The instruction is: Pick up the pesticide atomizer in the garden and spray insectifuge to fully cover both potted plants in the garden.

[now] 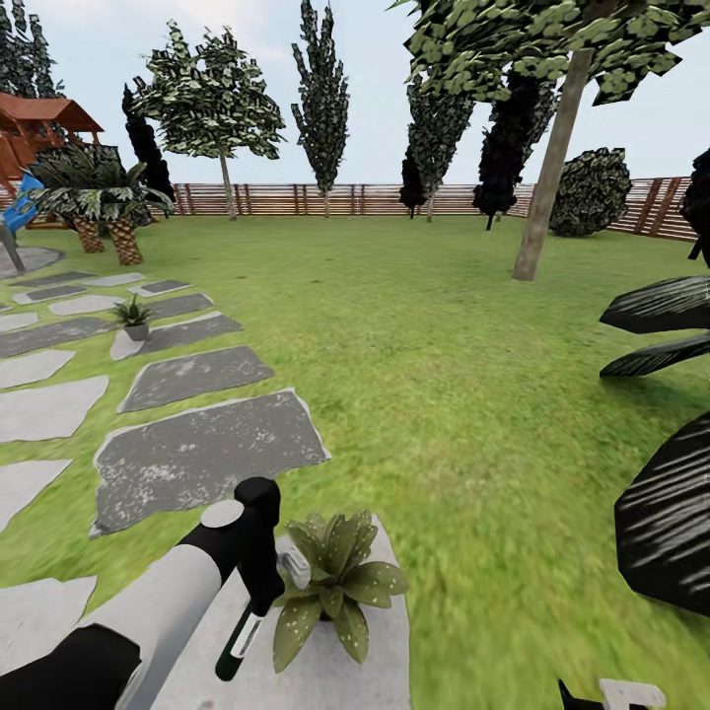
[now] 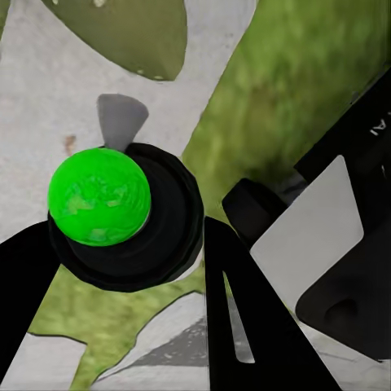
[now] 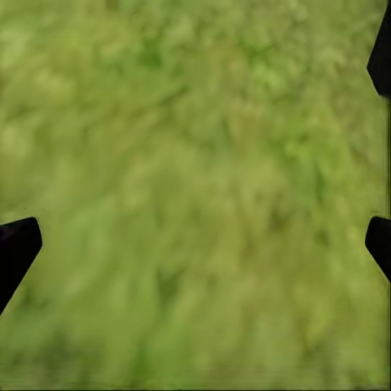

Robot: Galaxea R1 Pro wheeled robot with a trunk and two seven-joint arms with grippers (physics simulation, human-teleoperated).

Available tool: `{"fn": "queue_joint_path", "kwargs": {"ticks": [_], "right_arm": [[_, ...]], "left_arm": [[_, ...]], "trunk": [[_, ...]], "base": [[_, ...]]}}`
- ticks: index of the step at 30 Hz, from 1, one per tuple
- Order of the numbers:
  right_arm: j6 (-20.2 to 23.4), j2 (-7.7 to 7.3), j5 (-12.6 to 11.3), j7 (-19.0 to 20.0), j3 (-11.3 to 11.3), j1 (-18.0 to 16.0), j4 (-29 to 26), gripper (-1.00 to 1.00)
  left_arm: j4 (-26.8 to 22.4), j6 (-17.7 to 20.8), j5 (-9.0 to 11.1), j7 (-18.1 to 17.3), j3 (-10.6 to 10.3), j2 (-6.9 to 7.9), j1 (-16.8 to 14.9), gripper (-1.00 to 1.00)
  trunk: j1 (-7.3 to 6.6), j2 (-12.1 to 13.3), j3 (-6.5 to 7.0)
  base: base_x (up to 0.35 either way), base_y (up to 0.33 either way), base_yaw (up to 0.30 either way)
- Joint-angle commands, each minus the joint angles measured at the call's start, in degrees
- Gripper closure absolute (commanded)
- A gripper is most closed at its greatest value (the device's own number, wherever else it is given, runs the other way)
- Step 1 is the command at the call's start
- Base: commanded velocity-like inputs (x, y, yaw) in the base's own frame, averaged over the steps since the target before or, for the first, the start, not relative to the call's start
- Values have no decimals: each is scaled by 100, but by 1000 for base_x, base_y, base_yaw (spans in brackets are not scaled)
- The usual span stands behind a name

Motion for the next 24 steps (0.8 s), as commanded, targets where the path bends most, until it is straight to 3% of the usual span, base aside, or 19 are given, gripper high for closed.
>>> {"fn": "queue_joint_path", "kwargs": {"ticks": [1,15,17,18,20,21,24], "right_arm": [[-20,-1,15,49,-49,-5,-3,-100],[-20,-2,15,50,-47,-5,-3,-100],[-20,-2,15,50,-47,-5,-3,-100],[-20,-2,15,50,-44,-5,-3,-100],[-20,3,15,50,-41,-5,-3,-100],[-20,9,15,50,-39,-5,2,-100],[-20,14,17,54,-36,-5,5,-100]], "left_arm": [[-6,60,-48,-56,-8,3,-3,100],[-6,44,8,-56,17,22,46,100],[-1,26,61,-56,137,58,57,100],[3,3,132,-56,294,71,62,100],[44,-186,294,341,566,77,73,100],[73,-558,478,765,707,74,91,100],[91,-1084,910,1276,792,79,196,100]], "trunk": [[-5,-3,-5],[-5,-3,-5],[-5,-3,-5],[-5,-3,-5],[-5,-3,-5],[-5,-3,-5],[-5,-3,-5]], "base": [[-335,0,0],[-335,0,0],[-308,0,0],[-294,0,0],[-289,0,0],[-284,0,0],[-282,0,0]]}}
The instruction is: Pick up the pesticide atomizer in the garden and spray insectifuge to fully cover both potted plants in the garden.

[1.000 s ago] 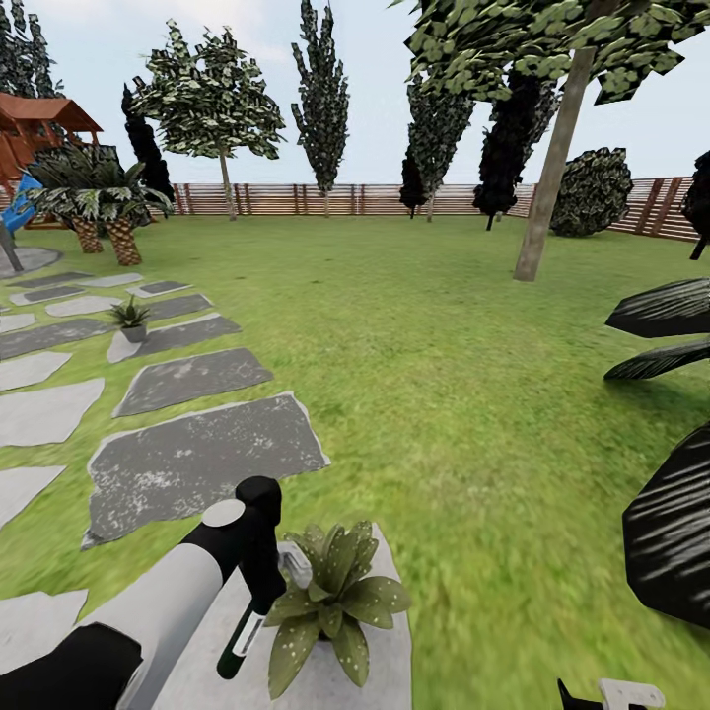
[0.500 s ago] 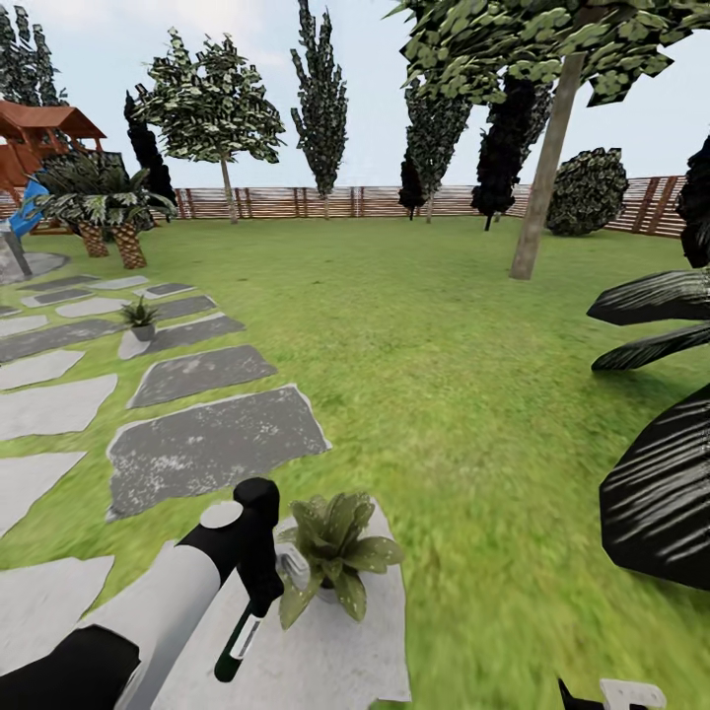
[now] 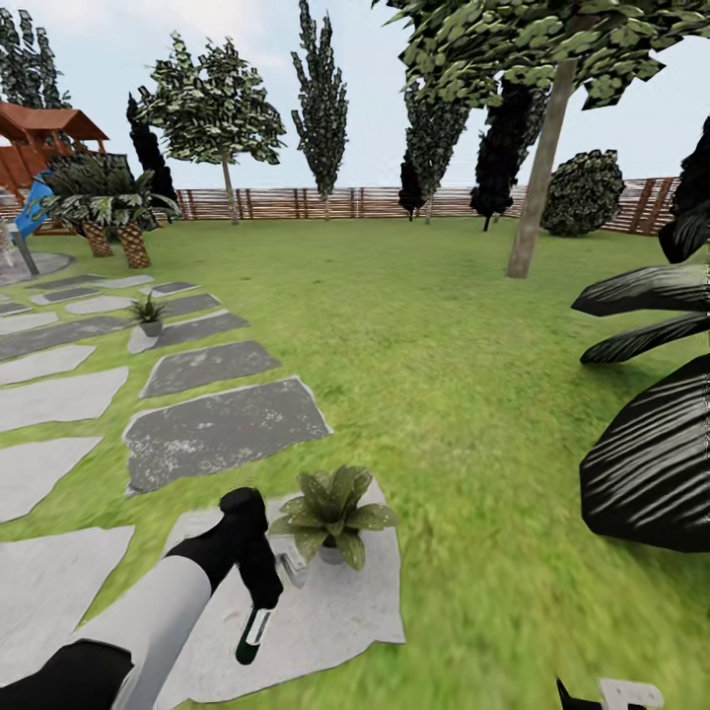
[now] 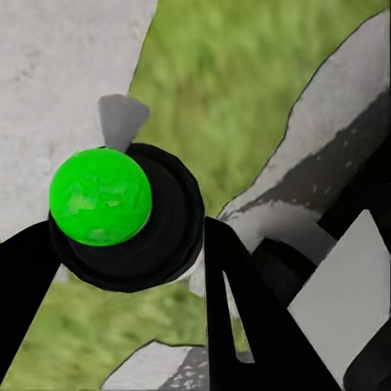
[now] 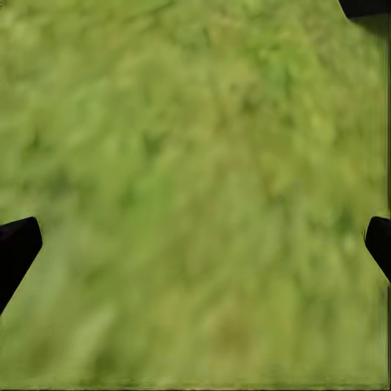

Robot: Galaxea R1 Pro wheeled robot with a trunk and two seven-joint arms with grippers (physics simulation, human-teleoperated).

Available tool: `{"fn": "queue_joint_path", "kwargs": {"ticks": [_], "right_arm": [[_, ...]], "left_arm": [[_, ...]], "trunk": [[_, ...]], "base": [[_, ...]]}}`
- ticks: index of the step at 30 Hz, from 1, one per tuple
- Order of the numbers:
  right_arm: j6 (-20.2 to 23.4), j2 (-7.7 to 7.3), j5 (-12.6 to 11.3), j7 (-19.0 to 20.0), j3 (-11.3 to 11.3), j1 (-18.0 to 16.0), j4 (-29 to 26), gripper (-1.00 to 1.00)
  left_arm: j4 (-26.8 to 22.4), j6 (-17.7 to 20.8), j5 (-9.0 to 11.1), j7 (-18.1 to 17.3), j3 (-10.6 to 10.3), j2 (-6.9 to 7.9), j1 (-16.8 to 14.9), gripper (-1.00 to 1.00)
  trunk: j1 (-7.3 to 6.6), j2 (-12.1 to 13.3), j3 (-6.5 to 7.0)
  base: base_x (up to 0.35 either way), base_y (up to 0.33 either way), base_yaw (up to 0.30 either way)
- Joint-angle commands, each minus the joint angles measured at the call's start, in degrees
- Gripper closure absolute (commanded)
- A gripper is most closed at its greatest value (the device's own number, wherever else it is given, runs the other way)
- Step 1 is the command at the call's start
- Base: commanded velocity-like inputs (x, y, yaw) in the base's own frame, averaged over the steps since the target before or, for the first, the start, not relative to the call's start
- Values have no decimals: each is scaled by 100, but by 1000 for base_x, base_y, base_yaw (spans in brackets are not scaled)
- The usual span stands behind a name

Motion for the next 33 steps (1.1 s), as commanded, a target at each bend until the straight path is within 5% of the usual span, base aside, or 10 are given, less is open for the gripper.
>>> {"fn": "queue_joint_path", "kwargs": {"ticks": [1,4,7,10,12,13,18,23,24,33], "right_arm": [[-20,0,22,50,-37,-5,-4,-100],[-20,-10,208,66,349,-9,-25,-100],[-20,-31,634,80,1441,-10,-139,-100],[-20,-18,754,193,2483,-19,-258,-100],[-18,-6,780,815,3160,-151,-378,-100],[-15,0,783,1207,3273,-256,-478,-100],[-11,77,778,2876,3402,-762,-669,-100],[-11,731,791,3825,3425,-965,-679,-100],[-11,792,793,3947,3426,-980,-679,100],[-20,1144,795,4781,3427,-1125,-687,100]], "left_arm": [[-8,-54,156,80,18,3,55,100],[-3,-623,488,410,45,8,131,100],[-4,-1374,827,692,53,14,291,100],[0,-1811,1091,863,49,14,400,100],[21,-2397,1173,947,54,15,474,100],[49,-2626,1181,967,54,15,515,100],[405,-2990,1159,1261,21,-9,563,100],[879,-3707,1107,1288,1,-27,571,100],[954,-3714,1100,1299,-3,-34,572,100],[1181,-3722,1099,1512,-10,-70,581,100]], "trunk": [[-4,-3,-5],[-4,-3,-5],[-4,-3,-5],[-4,-3,-5],[-4,-3,-5],[-4,-3,-5],[-4,-3,-5],[-4,-3,-5],[-4,-3,-5],[-4,-3,-5]], "base": [[-281,0,0],[-281,0,0],[-281,0,0],[-283,0,0],[-285,0,0],[-141,0,0],[-30,0,0],[0,0,0],[0,0,0],[0,0,0]]}}
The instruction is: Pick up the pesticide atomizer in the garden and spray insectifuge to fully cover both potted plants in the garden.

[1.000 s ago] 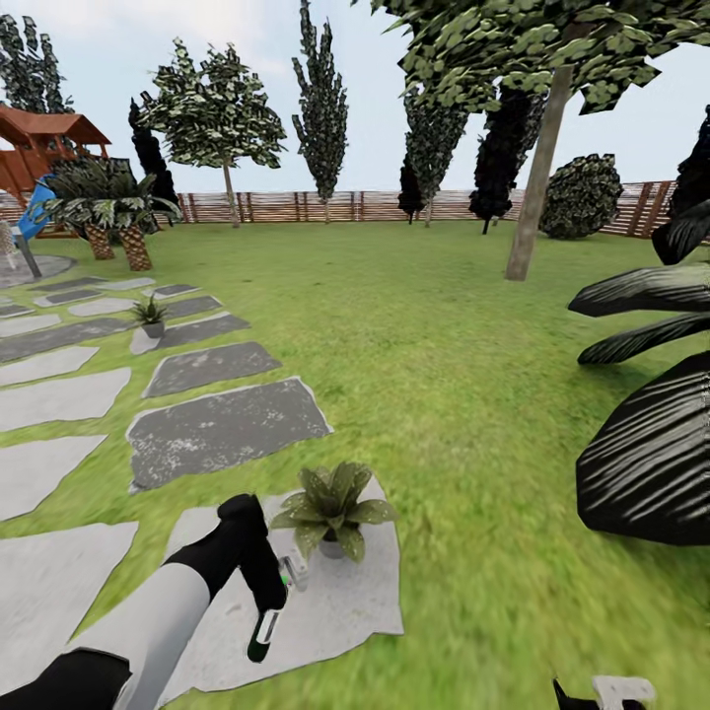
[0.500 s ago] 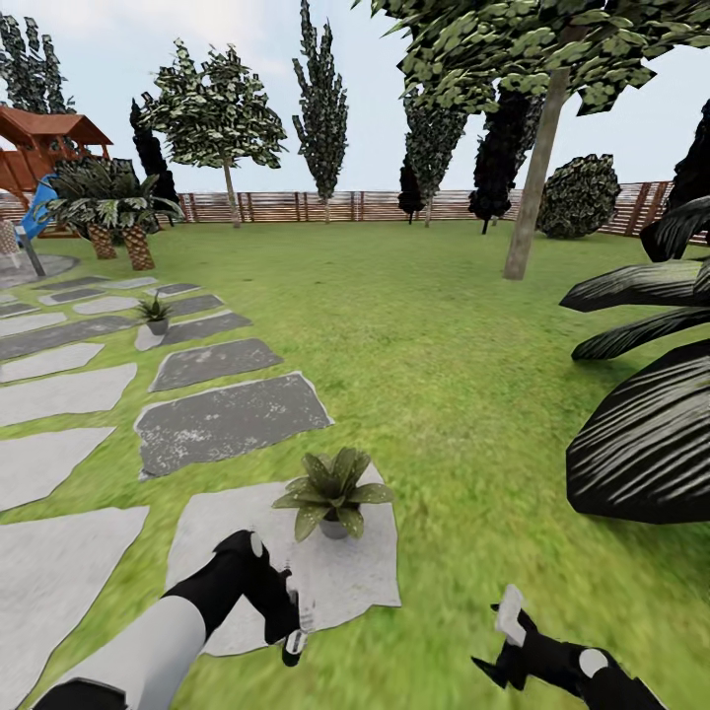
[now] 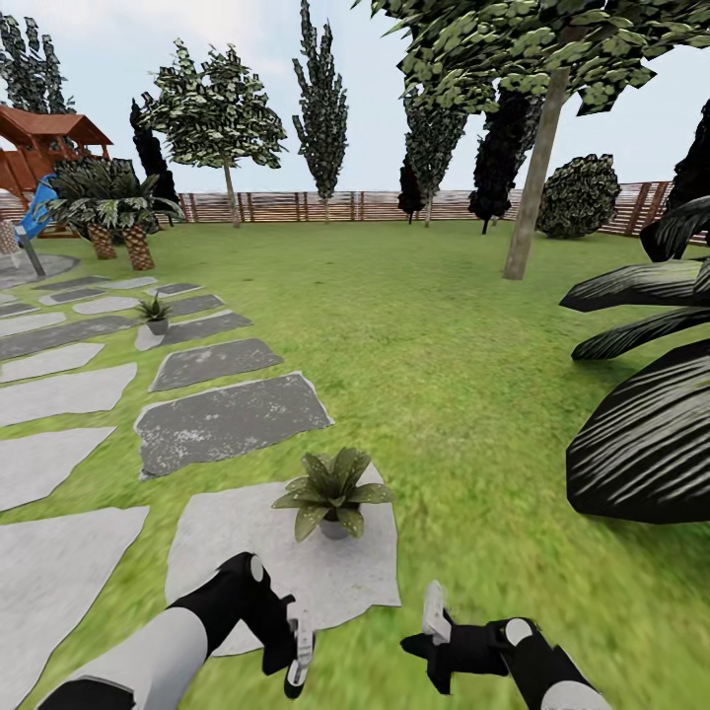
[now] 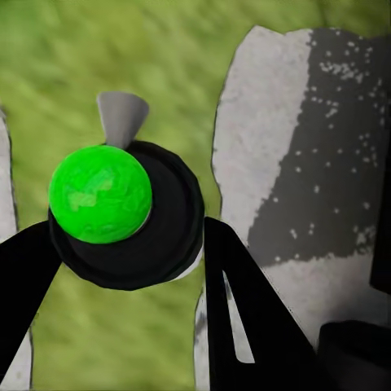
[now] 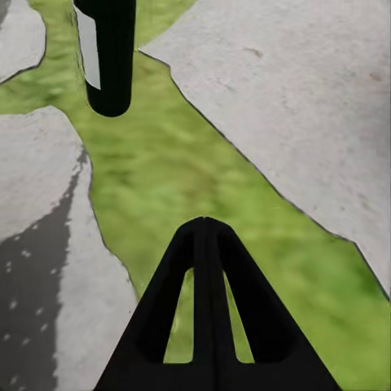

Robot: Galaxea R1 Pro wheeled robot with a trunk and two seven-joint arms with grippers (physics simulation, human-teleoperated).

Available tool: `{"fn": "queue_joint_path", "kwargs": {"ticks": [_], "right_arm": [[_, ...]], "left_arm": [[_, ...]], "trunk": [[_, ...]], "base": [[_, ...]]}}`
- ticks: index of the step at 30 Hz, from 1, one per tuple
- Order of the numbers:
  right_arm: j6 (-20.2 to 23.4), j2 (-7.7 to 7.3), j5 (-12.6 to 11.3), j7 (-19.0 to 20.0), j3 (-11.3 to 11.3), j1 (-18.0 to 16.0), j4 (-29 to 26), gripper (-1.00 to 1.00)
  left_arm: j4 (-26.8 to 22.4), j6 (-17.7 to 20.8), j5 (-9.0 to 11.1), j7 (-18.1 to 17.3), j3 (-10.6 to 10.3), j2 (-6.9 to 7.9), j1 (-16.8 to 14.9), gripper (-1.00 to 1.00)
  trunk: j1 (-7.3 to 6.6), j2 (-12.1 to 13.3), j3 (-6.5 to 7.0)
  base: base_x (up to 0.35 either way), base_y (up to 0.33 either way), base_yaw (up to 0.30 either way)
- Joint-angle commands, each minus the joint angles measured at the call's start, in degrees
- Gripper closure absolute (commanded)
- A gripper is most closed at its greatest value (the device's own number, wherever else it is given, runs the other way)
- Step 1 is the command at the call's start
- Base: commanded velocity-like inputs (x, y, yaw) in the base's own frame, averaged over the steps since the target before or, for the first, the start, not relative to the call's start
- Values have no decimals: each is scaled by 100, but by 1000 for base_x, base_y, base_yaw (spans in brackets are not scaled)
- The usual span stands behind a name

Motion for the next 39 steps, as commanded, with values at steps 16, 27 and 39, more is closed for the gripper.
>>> {"fn": "queue_joint_path", "kwargs": {"ticks": [16,27,39], "right_arm": [[-14,547,41,55,-48,-256,6,100],[-14,623,39,55,-49,-292,7,100],[-14,625,41,55,-49,-292,7,100]], "left_arm": [[161,-207,-202,260,-37,-125,8,100],[155,-226,-177,657,-40,-386,8,100],[157,-279,-138,656,-39,-624,8,100]], "trunk": [[-1,-2,-6],[-1,-2,-6],[-1,-2,-6]], "base": [[0,0,0],[0,0,0],[0,0,0]]}}
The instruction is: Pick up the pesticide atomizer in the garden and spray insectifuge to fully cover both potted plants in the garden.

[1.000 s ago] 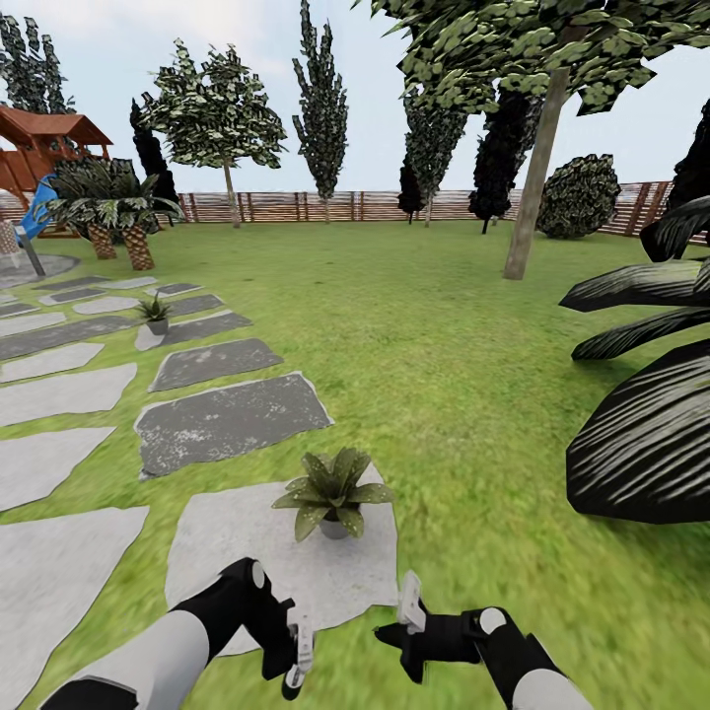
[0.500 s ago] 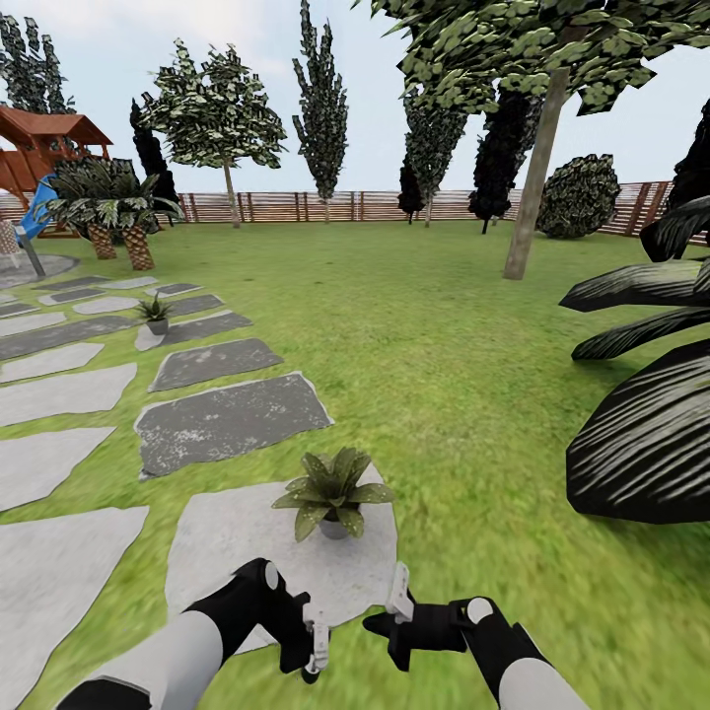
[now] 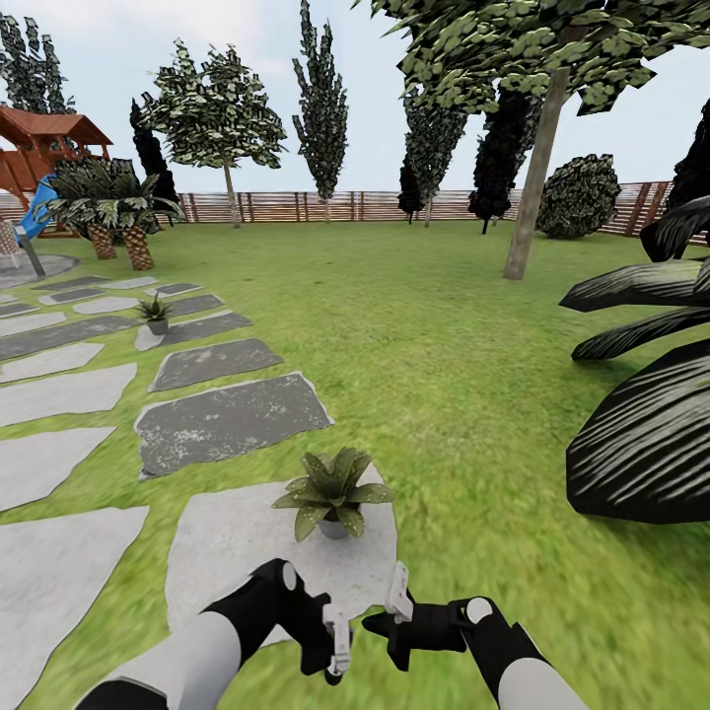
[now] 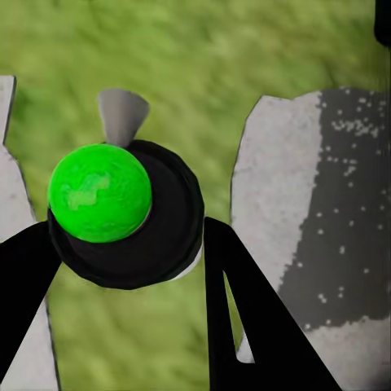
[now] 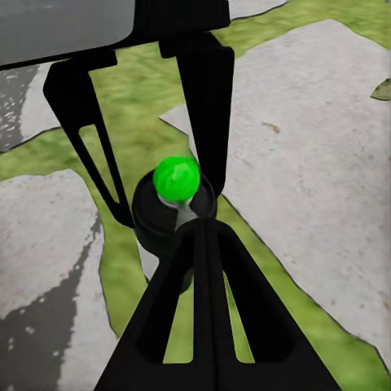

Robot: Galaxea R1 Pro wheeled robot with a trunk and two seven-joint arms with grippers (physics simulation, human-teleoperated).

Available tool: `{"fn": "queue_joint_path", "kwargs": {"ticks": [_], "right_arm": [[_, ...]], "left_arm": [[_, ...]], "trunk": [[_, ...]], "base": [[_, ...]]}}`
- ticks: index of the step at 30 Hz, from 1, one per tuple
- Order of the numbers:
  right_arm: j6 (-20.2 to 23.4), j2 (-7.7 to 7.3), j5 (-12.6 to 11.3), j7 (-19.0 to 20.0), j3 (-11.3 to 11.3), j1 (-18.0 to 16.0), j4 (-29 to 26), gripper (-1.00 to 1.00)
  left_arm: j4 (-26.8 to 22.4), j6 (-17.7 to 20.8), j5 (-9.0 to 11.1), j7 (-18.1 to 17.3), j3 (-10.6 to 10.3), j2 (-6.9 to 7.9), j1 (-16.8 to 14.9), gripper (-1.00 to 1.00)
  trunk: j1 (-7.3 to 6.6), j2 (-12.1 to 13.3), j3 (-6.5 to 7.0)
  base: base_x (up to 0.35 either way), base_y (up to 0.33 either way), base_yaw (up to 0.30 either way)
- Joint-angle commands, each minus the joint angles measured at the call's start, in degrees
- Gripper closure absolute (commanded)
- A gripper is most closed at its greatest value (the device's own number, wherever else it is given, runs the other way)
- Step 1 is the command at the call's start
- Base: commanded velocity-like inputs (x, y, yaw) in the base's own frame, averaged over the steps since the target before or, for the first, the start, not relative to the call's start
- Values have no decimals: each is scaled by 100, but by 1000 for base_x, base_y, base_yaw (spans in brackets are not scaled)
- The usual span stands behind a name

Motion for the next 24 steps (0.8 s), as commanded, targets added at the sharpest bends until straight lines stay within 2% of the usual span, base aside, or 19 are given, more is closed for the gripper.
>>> {"fn": "queue_joint_path", "kwargs": {"ticks": [1,7,14,24], "right_arm": [[-15,7,39,29,-48,-4,-10,100],[-15,7,36,29,-48,-4,-10,100],[-15,7,37,26,-48,-4,-10,100],[-15,7,38,27,-48,-4,-10,100]], "left_arm": [[-6,-4,-28,-22,2,-11,-1,100],[-3,-14,41,-16,2,-11,4,100],[-3,-285,209,-16,2,-11,8,100],[69,-299,221,-23,2,-11,8,100]], "trunk": [[-1,-2,-6],[-1,-2,-6],[-1,-2,-6],[-1,-2,-6]], "base": [[0,0,0],[0,0,0],[0,0,0],[0,0,0]]}}
